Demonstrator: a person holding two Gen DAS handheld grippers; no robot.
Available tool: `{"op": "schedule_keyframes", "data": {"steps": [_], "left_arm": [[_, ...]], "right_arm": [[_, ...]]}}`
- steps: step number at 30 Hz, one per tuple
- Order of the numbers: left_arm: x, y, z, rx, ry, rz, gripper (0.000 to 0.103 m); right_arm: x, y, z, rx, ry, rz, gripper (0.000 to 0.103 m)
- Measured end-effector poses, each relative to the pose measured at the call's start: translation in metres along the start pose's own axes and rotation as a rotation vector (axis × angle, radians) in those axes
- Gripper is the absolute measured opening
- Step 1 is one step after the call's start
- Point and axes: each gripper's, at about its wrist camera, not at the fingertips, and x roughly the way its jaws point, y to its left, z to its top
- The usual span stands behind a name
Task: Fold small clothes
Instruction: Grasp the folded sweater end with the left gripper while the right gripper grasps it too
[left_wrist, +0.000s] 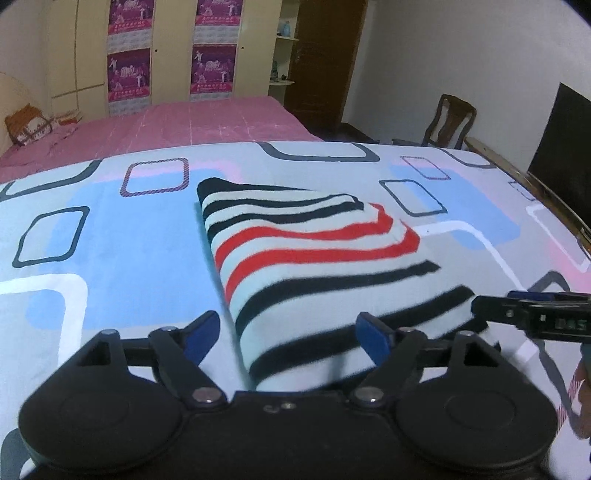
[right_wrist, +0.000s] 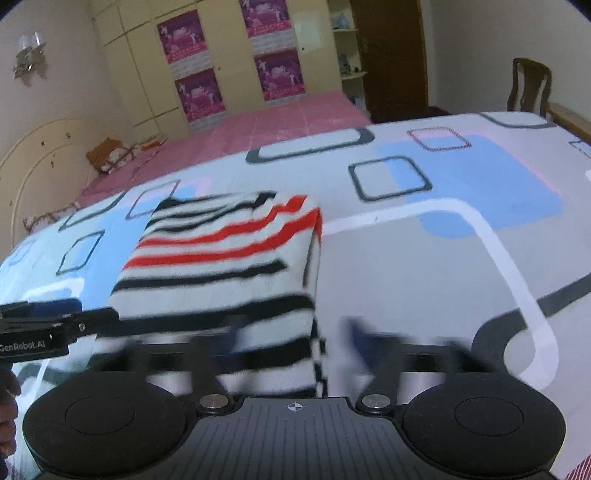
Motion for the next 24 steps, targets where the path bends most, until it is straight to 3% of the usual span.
{"op": "schedule_keyframes", "data": {"steps": [3,8,12,17,19,20,21,24], "left_arm": [[0.012,0.002,0.005,-0.033,0.020,0.013,0.084],[0.036,0.010,0.011,-0.103,0.066,0.003,0.086],[0.053,0.017,0.014,-0.159,0.089,-0.035,0.089],[0.072,0.027,0.013,-0.224,0.122,-0.095,0.089],[0.077,0.032,0.011,-0.262,0.130,-0.126,0.086],[0.078,0.034,0.010,-0.276,0.129,-0.138,0.084],[0.077,0.035,0.009,-0.283,0.126,-0.145,0.083],[0.075,0.036,0.009,-0.296,0.115,-0.147,0.075]], "right_arm": [[0.012,-0.003,0.011,-0.034,0.000,0.028,0.081],[0.045,-0.017,0.026,0.018,0.045,0.108,0.081],[0.077,-0.036,0.040,0.093,0.082,0.165,0.081],[0.117,-0.057,0.043,0.207,0.160,0.311,0.081],[0.122,-0.062,0.039,0.232,0.136,0.356,0.080],[0.124,-0.065,0.039,0.252,0.134,0.379,0.075],[0.126,-0.067,0.039,0.281,0.151,0.406,0.055],[0.128,-0.070,0.036,0.294,0.165,0.434,0.049]]}}
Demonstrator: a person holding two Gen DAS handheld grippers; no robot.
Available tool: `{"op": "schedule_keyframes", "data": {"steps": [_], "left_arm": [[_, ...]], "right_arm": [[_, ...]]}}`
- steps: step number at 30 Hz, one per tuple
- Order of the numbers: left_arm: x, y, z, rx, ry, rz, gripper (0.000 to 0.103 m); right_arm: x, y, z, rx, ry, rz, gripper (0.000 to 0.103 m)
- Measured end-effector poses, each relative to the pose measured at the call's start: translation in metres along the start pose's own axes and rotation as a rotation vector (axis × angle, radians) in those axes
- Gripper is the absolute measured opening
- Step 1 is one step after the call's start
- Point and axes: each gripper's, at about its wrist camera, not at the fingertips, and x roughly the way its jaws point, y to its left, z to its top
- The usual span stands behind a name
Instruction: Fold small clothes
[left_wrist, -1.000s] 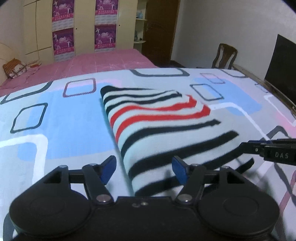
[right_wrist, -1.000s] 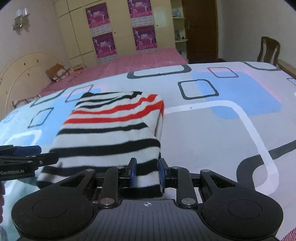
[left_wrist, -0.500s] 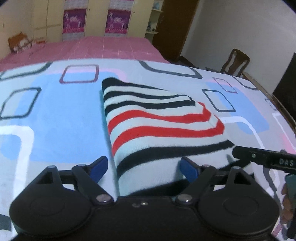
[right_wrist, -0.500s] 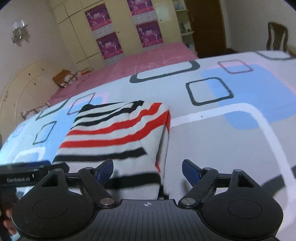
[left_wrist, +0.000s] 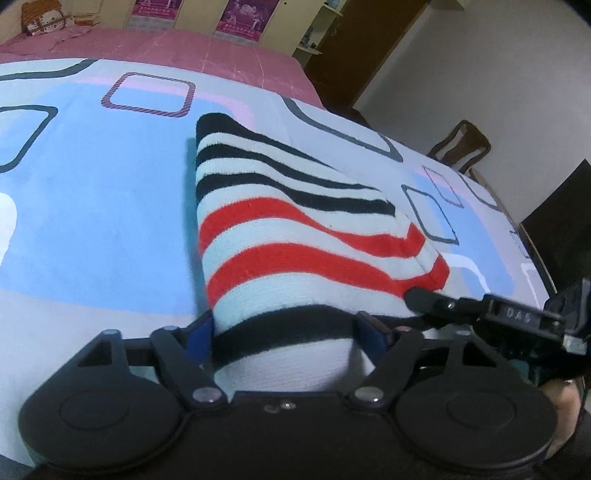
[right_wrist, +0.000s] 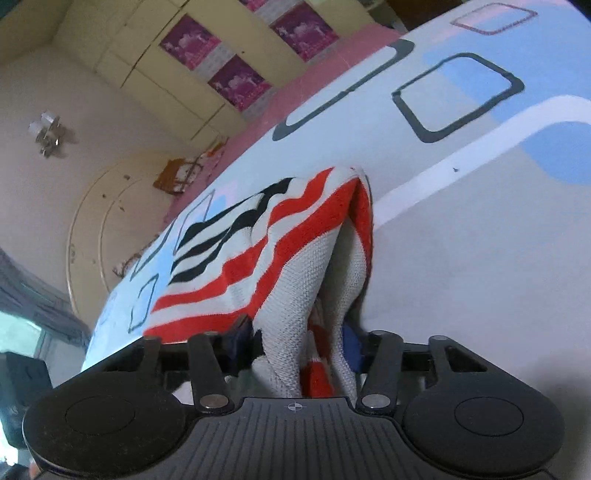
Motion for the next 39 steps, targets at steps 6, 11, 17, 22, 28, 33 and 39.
{"op": "schedule_keyframes", "data": {"steps": [6,11,17,22,28,33,39], "left_arm": [[-0.006,-0.013,-0.001,0.033,-0.033,0.038,0.061],[-0.021,-0.020,0.001,0.063,-0.056,0.040,0.053],[-0.052,-0.015,0.007,0.091,-0.096,0.038,0.052],[-0.087,0.009,0.006,0.105,-0.133,0.049,0.052],[-0.134,0.075,0.006,0.112,-0.169,0.052,0.052],[-0.176,0.149,0.013,0.099,-0.177,0.081,0.052],[-0.202,0.218,0.020,0.074,-0.184,0.125,0.052]], "right_arm": [[-0.006,0.007,-0.001,-0.010,0.000,-0.010,0.039],[-0.025,0.020,-0.003,0.001,-0.037,0.033,0.038],[-0.033,0.058,-0.011,-0.022,-0.061,0.070,0.037],[-0.017,0.101,-0.027,-0.025,-0.072,0.098,0.038],[0.024,0.173,-0.062,-0.048,-0.083,0.116,0.037],[0.080,0.240,-0.096,-0.052,-0.072,0.139,0.037],[0.145,0.292,-0.122,-0.050,-0.040,0.169,0.037]]}}
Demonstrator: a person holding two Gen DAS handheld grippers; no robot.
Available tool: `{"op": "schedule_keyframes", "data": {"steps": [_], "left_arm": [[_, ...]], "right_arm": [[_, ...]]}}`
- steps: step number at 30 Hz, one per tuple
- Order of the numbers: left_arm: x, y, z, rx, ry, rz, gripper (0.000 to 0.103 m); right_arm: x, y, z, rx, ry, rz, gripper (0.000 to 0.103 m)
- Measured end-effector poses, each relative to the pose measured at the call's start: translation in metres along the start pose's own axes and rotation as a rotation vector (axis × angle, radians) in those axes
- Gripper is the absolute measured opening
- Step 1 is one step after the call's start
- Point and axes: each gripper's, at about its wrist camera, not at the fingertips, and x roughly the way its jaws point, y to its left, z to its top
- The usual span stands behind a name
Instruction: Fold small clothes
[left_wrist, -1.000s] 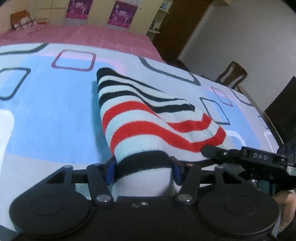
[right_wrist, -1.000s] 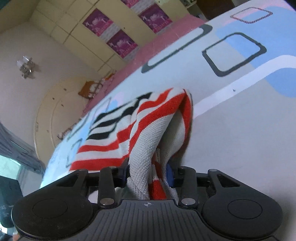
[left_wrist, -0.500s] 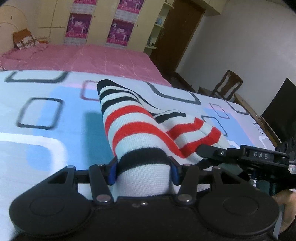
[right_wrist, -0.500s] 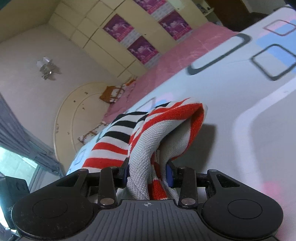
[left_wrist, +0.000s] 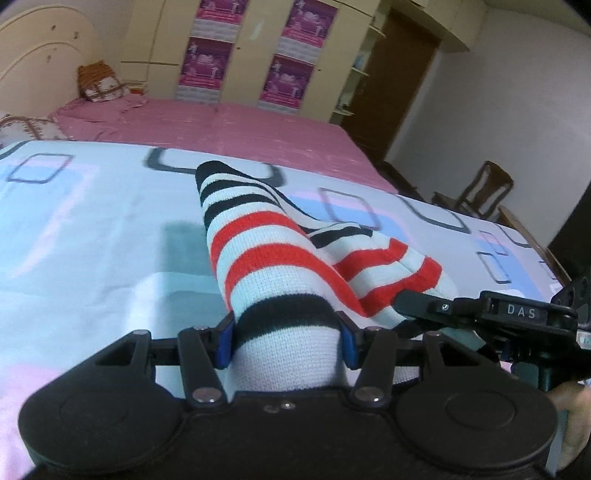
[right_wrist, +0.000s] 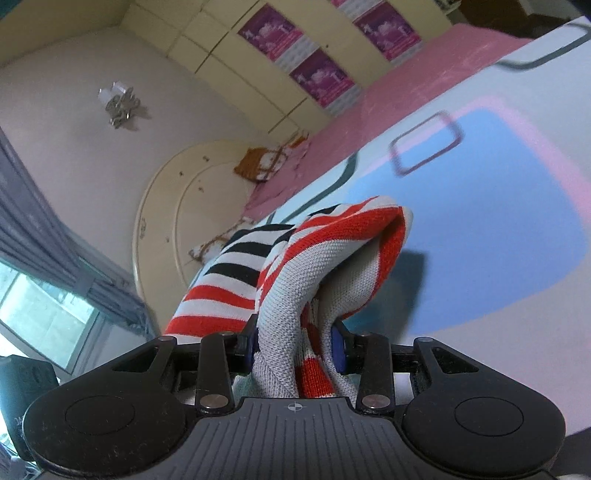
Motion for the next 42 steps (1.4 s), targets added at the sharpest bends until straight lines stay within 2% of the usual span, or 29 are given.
{"op": "schedule_keyframes", "data": {"steps": [5,7,8,10,13,17,20,23,29,30,31,36,38,40,42], "left_arm": [[0.011,0.034,-0.014,0.020,0.027,0.050,0.053],[0.022,0.049,-0.025,0.014,0.064,0.061,0.060],[0.023,0.053,-0.028,0.002,0.053,0.056,0.064],[0.023,0.050,-0.026,0.015,0.043,0.057,0.065],[0.022,0.046,-0.021,0.016,0.052,0.068,0.066],[0.016,0.049,-0.018,0.010,0.045,0.077,0.068],[0.003,0.049,-0.018,0.038,-0.016,0.099,0.064],[-0.002,0.044,-0.012,0.063,-0.049,0.099,0.064],[0.017,0.041,-0.005,0.076,-0.039,0.126,0.062],[0.021,0.042,-0.006,0.077,-0.032,0.130,0.062],[0.026,0.043,-0.007,0.076,-0.026,0.136,0.063],[0.036,0.046,-0.011,0.073,-0.007,0.143,0.070],[0.038,0.047,-0.012,0.063,0.000,0.144,0.073],[0.036,0.049,-0.012,0.059,0.003,0.143,0.073],[0.034,0.049,-0.012,0.063,0.004,0.143,0.073]], "right_arm": [[0.041,0.007,-0.013,-0.034,0.062,-0.028,0.038],[0.052,0.001,-0.020,-0.047,0.086,-0.083,0.038],[0.054,-0.004,-0.023,-0.044,0.088,-0.103,0.038],[0.054,-0.014,-0.023,-0.019,0.082,-0.120,0.044],[0.049,-0.010,-0.018,-0.021,0.053,-0.155,0.044],[0.040,0.006,-0.012,-0.087,0.004,-0.204,0.044],[0.038,0.013,-0.006,-0.101,-0.018,-0.229,0.044],[0.047,0.017,-0.001,-0.111,-0.005,-0.239,0.044],[0.073,0.014,0.000,-0.123,0.023,-0.295,0.044],[0.076,0.014,0.000,-0.126,0.022,-0.298,0.043],[0.077,0.015,0.000,-0.141,0.020,-0.304,0.030],[0.097,0.016,-0.009,-0.317,0.015,-0.419,0.028],[0.099,0.003,-0.007,-0.272,-0.001,-0.445,0.028],[0.094,-0.006,-0.003,-0.187,-0.003,-0.413,0.029],[0.086,0.002,-0.004,-0.196,-0.011,-0.409,0.029]]}}
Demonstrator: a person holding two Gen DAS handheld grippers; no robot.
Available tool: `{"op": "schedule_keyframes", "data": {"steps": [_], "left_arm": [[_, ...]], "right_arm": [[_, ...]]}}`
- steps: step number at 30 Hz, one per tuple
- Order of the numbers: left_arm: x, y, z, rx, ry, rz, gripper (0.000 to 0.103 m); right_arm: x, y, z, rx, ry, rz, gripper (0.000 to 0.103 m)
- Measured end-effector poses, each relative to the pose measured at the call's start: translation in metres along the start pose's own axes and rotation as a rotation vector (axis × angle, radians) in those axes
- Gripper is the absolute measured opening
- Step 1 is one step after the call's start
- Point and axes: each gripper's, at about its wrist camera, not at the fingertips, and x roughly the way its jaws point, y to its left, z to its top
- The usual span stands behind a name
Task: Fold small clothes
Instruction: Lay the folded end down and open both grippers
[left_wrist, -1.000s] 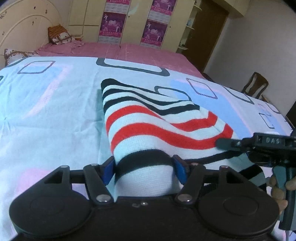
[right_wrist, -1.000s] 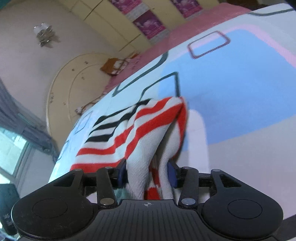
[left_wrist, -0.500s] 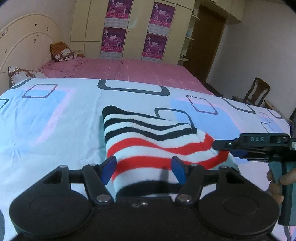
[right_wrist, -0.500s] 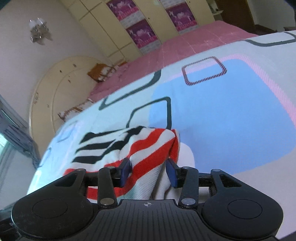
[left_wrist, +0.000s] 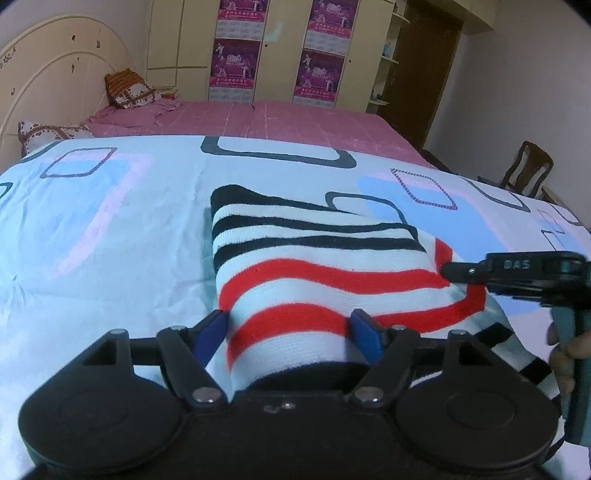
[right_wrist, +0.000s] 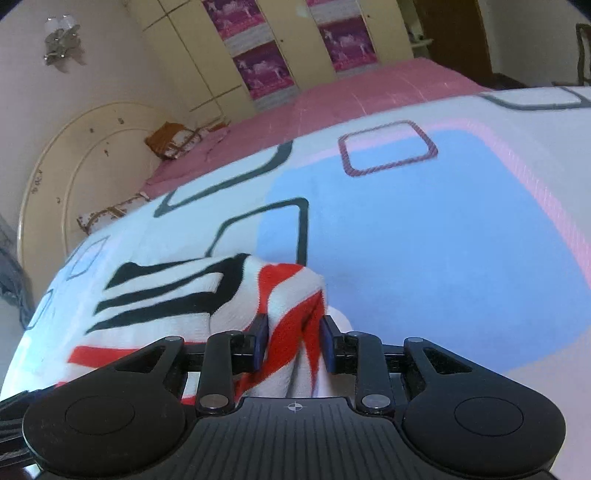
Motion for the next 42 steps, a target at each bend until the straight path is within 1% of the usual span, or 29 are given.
{"op": "schedule_keyframes", "data": {"steps": [3,6,9,12,13,15,18,19,21,22,23,26,28,30,32,34,38,41,42], "left_arm": [[-0.005,0.000,0.001,-0.007,0.003,-0.007,0.071],[-0.016,-0.002,0.000,0.004,-0.009,-0.006,0.071],[-0.028,-0.006,-0.005,0.031,-0.012,-0.010,0.071],[-0.037,-0.011,-0.014,0.065,-0.004,-0.006,0.071],[-0.039,-0.012,-0.018,0.076,-0.005,0.003,0.072],[-0.041,-0.012,-0.026,0.081,-0.003,0.008,0.073],[-0.036,-0.007,-0.032,0.048,0.015,-0.001,0.076],[-0.034,-0.005,-0.032,0.039,0.015,0.002,0.079],[-0.034,-0.002,-0.030,0.022,0.024,-0.001,0.079],[-0.037,-0.002,-0.029,0.021,0.026,-0.006,0.078],[-0.041,-0.003,-0.029,0.029,0.022,-0.010,0.076],[-0.055,-0.003,-0.034,0.059,0.015,-0.022,0.074],[-0.062,-0.001,-0.042,0.051,0.027,-0.034,0.074],[-0.063,0.001,-0.050,0.044,0.047,-0.045,0.074],[-0.058,0.002,-0.059,0.052,0.073,-0.044,0.077],[-0.051,0.006,-0.064,0.026,0.090,-0.048,0.078],[-0.049,0.005,-0.062,0.023,0.091,-0.039,0.080],[-0.049,0.005,-0.059,0.019,0.102,-0.022,0.088],[-0.048,0.006,-0.058,0.011,0.108,-0.018,0.089]], "right_arm": [[-0.023,0.011,0.000,-0.045,-0.042,-0.003,0.029],[-0.048,0.022,-0.004,-0.082,-0.073,0.027,0.029],[-0.066,0.036,-0.017,-0.145,-0.071,0.045,0.029],[-0.072,0.044,-0.035,-0.182,-0.043,0.046,0.029],[-0.071,0.044,-0.040,-0.192,-0.034,0.038,0.029],[-0.068,0.045,-0.053,-0.231,-0.025,-0.016,0.028],[-0.056,0.035,-0.062,-0.204,0.009,-0.034,0.029],[-0.053,0.032,-0.064,-0.196,0.007,-0.031,0.029],[-0.053,0.028,-0.064,-0.158,0.007,-0.020,0.029],[-0.054,0.027,-0.064,-0.143,0.011,-0.020,0.029],[-0.060,0.027,-0.064,-0.133,0.005,-0.020,0.029],[-0.082,0.029,-0.068,-0.124,-0.021,-0.006,0.028],[-0.097,0.031,-0.074,-0.135,-0.037,-0.006,0.028],[-0.107,0.031,-0.083,-0.135,-0.030,-0.008,0.028],[-0.108,0.031,-0.095,-0.149,-0.001,-0.030,0.028],[-0.102,0.029,-0.107,-0.183,0.024,-0.076,0.029],[-0.089,0.024,-0.112,-0.144,0.039,-0.079,0.029],[-0.089,0.025,-0.114,-0.155,0.036,-0.086,0.029],[-0.089,0.024,-0.114,-0.151,0.037,-0.085,0.029]]}}
